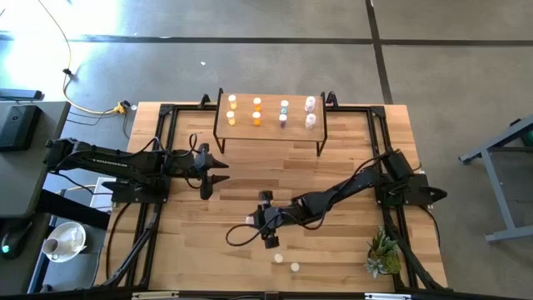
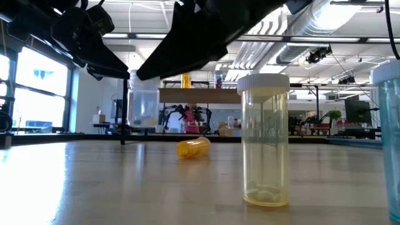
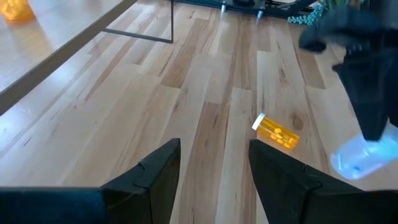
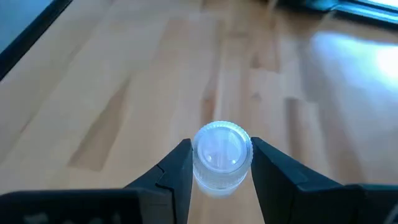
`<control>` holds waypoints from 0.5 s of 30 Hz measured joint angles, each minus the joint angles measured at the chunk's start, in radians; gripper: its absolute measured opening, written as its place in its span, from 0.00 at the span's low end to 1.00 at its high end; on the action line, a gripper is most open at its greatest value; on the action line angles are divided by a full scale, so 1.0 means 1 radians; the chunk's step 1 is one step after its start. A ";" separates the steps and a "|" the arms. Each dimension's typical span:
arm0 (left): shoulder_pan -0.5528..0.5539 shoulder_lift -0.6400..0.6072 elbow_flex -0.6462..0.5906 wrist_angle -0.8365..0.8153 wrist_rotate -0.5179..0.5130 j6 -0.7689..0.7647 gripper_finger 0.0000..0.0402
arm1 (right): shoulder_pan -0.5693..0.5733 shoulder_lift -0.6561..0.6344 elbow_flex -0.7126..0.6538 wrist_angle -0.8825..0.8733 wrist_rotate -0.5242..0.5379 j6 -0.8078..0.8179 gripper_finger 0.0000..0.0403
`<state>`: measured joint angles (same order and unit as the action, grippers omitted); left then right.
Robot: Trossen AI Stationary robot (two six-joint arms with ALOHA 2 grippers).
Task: Pick and place medicine bottles onto shelf by color
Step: Put the transparent pill bottle on the shelf aligned with the transparent pill bottles
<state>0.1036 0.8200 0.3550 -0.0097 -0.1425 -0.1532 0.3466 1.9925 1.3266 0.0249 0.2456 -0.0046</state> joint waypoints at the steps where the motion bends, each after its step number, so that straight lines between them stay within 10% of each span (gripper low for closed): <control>1: 0.000 0.000 0.000 0.000 0.000 0.000 0.45 | 0.000 -0.010 0.000 -0.015 0.027 -0.003 0.30; 15: 0.000 0.000 0.000 0.009 0.000 0.000 0.45 | -0.006 -0.168 0.000 -0.137 0.389 -0.002 0.30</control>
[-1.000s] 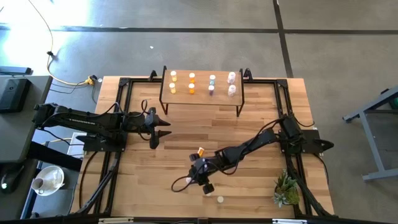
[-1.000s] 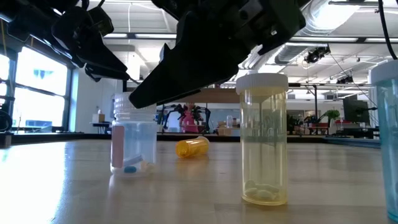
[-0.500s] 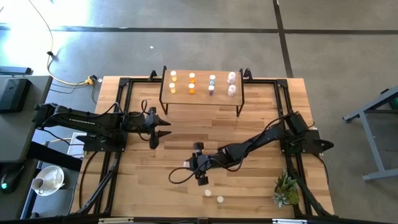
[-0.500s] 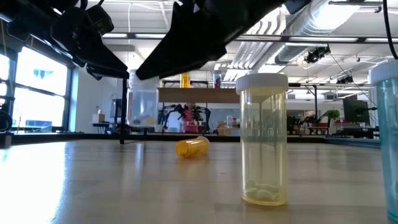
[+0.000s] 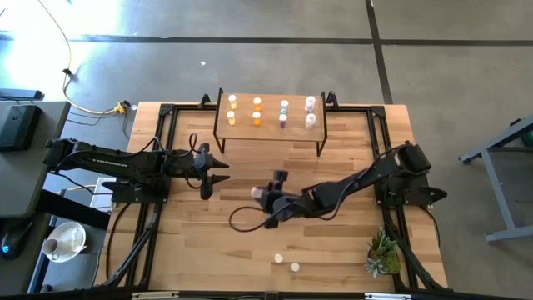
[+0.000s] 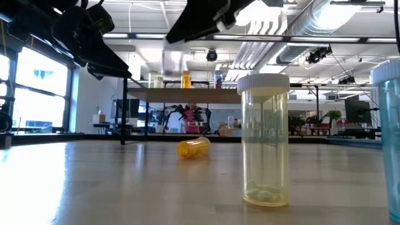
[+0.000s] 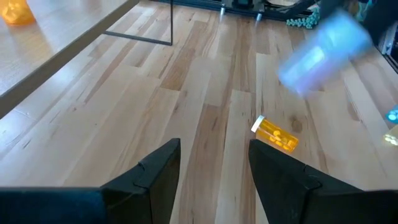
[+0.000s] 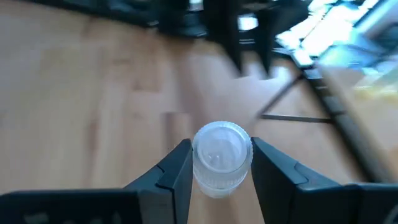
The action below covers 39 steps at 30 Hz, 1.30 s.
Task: Pick and place medicine bottles onto shelf by color
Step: Put the transparent pill bottle on the shelf aligned with the transparent pill bottles
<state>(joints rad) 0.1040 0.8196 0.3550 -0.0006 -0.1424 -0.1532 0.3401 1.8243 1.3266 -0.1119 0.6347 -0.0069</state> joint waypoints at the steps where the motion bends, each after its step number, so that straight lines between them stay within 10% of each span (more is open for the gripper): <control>1: 0.000 0.000 0.000 0.000 0.000 0.000 0.45 | 0.000 -0.017 0.000 -0.017 0.032 -0.001 0.30; 14: 0.000 0.000 0.000 0.005 0.000 0.000 0.45 | -0.043 -0.259 0.000 -0.246 0.382 0.005 0.33; 27: 0.000 0.000 0.000 0.005 0.000 0.000 0.45 | -0.129 -0.533 0.000 -0.581 0.412 0.228 0.33; 39: 0.000 0.000 0.000 0.006 0.000 0.000 0.45 | -0.151 -0.558 0.000 -1.079 0.402 0.751 0.33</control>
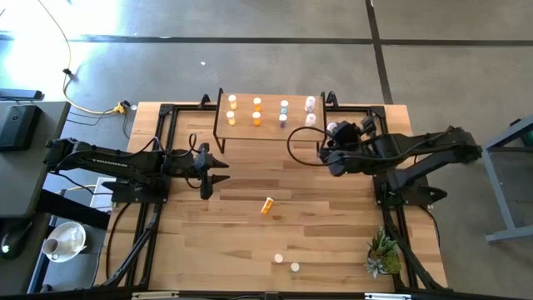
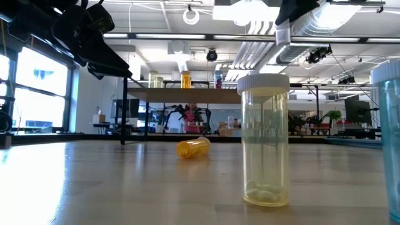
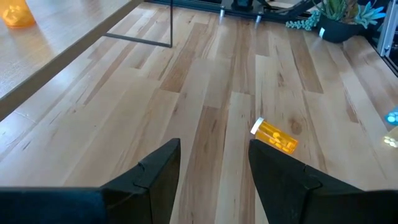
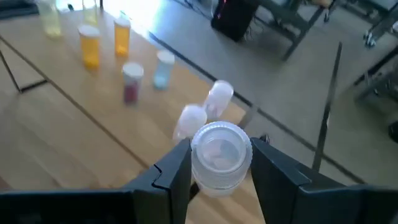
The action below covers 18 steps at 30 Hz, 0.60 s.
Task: Pick and place medicine bottles onto shelf by color
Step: Put the transparent pill bottle on the shelf aligned with the transparent pill bottles
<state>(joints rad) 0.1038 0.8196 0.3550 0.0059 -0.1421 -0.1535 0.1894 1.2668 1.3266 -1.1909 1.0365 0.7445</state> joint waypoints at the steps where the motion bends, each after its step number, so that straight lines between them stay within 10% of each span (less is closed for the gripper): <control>1: 0.000 0.000 0.000 0.000 0.000 0.000 0.45 | 0.000 0.008 0.000 -0.016 -0.005 0.023 0.33; 11: 0.000 0.000 0.000 0.000 0.001 0.000 0.45 | 0.000 0.087 0.000 -0.008 -0.150 0.062 0.33; 18: 0.000 0.000 0.000 0.000 0.002 0.000 0.45 | 0.000 0.123 0.000 0.264 -0.347 -0.188 0.33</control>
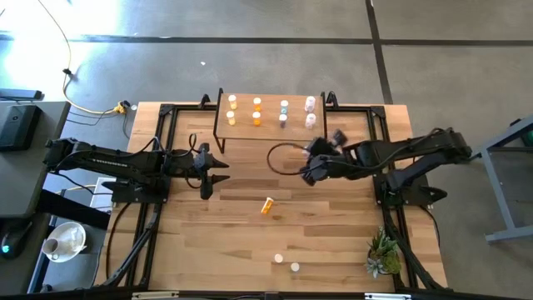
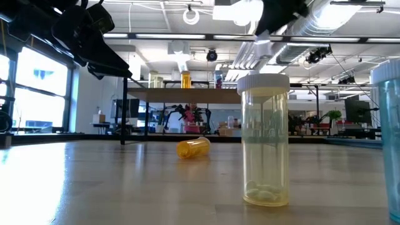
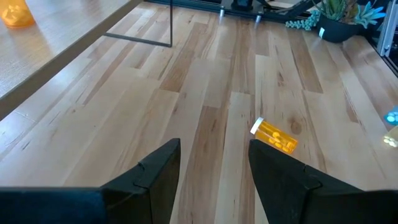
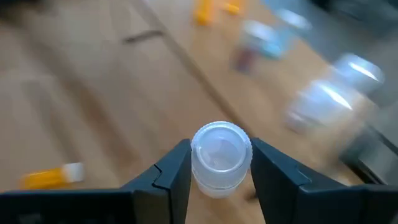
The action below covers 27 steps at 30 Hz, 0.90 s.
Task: Pick and place medicine bottles onto shelf by color
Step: Put the transparent pill bottle on the shelf aligned with the transparent pill bottles
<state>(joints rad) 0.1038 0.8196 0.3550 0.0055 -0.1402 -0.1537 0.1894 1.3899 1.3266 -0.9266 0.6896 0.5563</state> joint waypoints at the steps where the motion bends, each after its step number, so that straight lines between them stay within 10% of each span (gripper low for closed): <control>1: 0.000 0.000 0.000 0.000 0.000 0.000 0.45 | 0.000 0.002 0.000 0.064 -0.041 -0.068 0.33; 10: 0.000 0.000 0.000 0.000 0.000 -0.027 0.45 | -0.008 -0.007 0.000 0.445 -0.229 -0.589 0.33; 27: 0.000 0.000 0.000 0.000 -0.003 -0.027 0.45 | -0.132 -0.105 -0.293 0.559 -0.375 -0.466 0.33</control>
<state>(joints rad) 0.1040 0.8200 0.3550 0.0056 -0.1429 -0.1806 0.0571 1.2848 1.0334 -0.3673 0.3142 0.0905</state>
